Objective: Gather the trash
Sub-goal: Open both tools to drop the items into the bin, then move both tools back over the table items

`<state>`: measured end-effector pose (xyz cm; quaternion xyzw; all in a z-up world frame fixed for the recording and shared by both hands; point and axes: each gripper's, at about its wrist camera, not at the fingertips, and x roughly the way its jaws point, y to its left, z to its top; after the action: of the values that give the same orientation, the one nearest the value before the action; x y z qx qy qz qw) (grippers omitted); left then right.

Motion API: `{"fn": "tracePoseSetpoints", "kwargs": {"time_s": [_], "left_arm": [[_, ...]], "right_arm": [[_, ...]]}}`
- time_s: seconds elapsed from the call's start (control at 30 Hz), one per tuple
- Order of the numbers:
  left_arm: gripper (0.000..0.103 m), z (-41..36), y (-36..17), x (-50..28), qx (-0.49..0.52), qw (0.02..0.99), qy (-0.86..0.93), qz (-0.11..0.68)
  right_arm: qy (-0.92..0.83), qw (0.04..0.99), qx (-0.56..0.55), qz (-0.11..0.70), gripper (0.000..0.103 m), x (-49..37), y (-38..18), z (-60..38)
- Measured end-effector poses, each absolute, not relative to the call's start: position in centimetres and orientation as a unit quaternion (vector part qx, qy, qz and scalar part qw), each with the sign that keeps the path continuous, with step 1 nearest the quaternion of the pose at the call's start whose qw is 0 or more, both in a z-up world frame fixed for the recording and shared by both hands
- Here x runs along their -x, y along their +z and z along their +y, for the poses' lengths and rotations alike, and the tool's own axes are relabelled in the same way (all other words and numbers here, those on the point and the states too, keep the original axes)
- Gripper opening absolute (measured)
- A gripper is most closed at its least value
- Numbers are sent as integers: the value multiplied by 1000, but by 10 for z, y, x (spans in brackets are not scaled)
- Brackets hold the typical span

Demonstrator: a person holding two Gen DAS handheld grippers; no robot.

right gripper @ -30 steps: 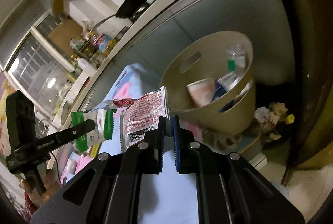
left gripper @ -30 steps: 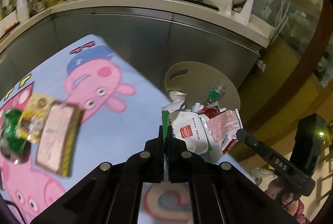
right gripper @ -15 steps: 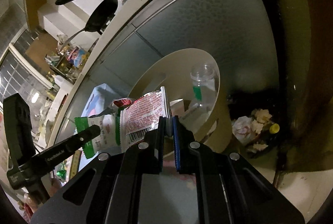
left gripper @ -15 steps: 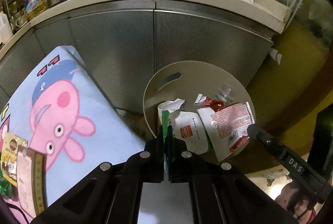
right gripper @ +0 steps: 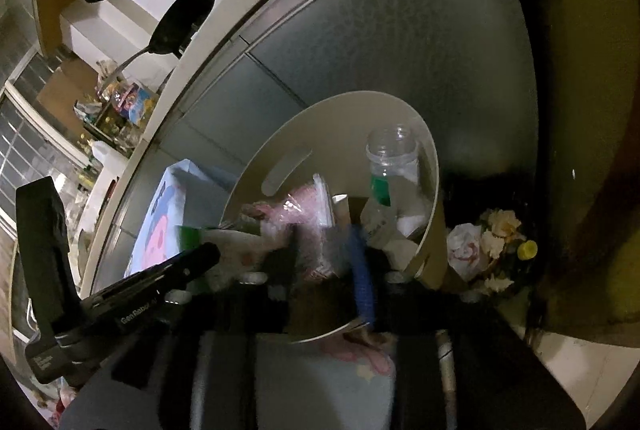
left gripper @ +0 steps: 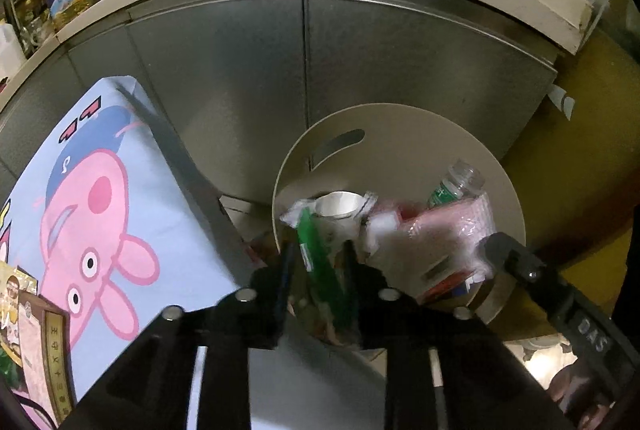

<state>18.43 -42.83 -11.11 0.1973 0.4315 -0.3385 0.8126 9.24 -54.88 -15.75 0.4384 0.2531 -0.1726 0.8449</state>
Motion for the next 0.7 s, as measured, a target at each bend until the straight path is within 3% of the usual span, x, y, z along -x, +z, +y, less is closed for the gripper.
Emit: {"fn": "tracePoseSetpoints", "kwargs": {"time_s": [0.3, 0.4, 0.6, 0.7], "left_arm": [[40, -397, -95, -181, -170, 819, -341, 429], [51, -375, -86, -176, -160, 830, -334, 418], [51, -321, -63, -163, -130, 840, -341, 402], [56, -286, -50, -159, -114, 851, -333, 390]], "right_arm": [[-188, 845, -450, 218, 47, -71, -150, -545], [-183, 845, -456, 211, 47, -67, -145, -539], [-144, 859, -445, 207, 47, -74, -125, -510], [-113, 867, -434, 216, 47, -87, -115, -488]]}}
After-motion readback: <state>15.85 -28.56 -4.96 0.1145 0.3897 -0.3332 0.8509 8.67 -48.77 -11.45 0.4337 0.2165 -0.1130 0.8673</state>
